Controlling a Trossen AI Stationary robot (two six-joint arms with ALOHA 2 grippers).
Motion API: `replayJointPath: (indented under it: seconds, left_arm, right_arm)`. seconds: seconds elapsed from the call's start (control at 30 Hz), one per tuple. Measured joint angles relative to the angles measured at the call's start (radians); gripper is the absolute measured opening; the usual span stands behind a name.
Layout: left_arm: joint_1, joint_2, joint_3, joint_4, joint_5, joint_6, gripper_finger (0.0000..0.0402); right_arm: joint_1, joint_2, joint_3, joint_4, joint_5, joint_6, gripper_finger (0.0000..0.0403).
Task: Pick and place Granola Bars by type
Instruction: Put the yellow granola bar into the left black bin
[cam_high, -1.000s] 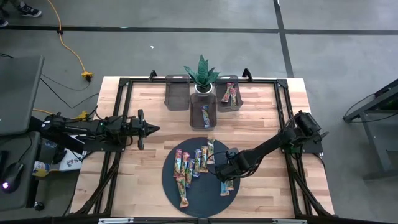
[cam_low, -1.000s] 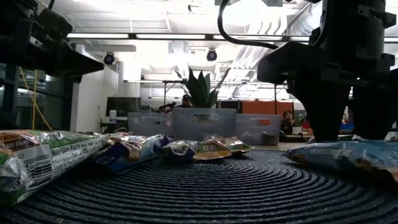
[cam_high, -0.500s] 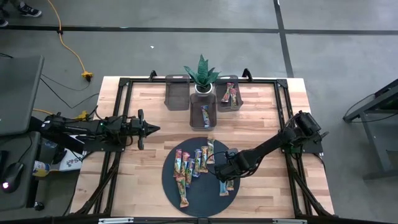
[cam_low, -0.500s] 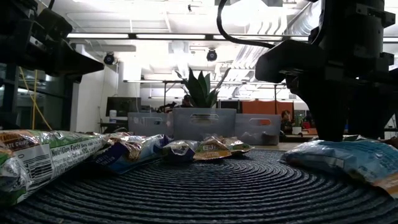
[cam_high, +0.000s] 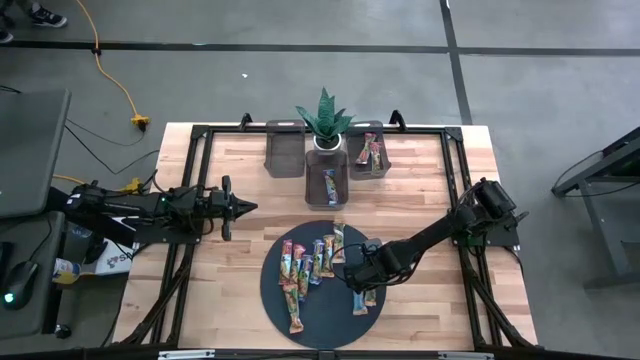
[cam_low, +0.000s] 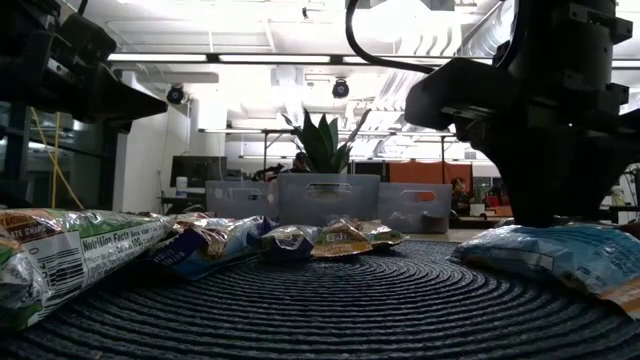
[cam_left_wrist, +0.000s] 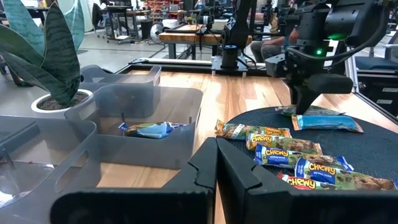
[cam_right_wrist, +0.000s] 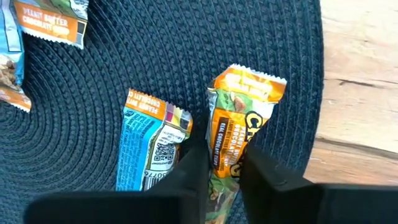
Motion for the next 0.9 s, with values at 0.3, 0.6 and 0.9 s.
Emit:
replayJointPath:
  seconds: [0.3, 0.6, 0.9]
  left_arm:
    - [0.0, 0.0, 0.0, 0.0, 0.0, 0.0, 0.0001]
    - [0.0, 0.0, 0.0, 0.0, 0.0, 0.0, 0.0001]
    - [0.0, 0.0, 0.0, 0.0, 0.0, 0.0, 0.0001]
  right_arm:
    - [0.0, -0.007, 0.0, 0.021, -0.006, 0.0, 0.0034]
    - [0.0, -0.124, 0.0, 0.04, 0.089, -0.024, 0.0026]
    - [0.0, -0.273, 0.0, 0.162, 0.263, -0.328, 0.0031]
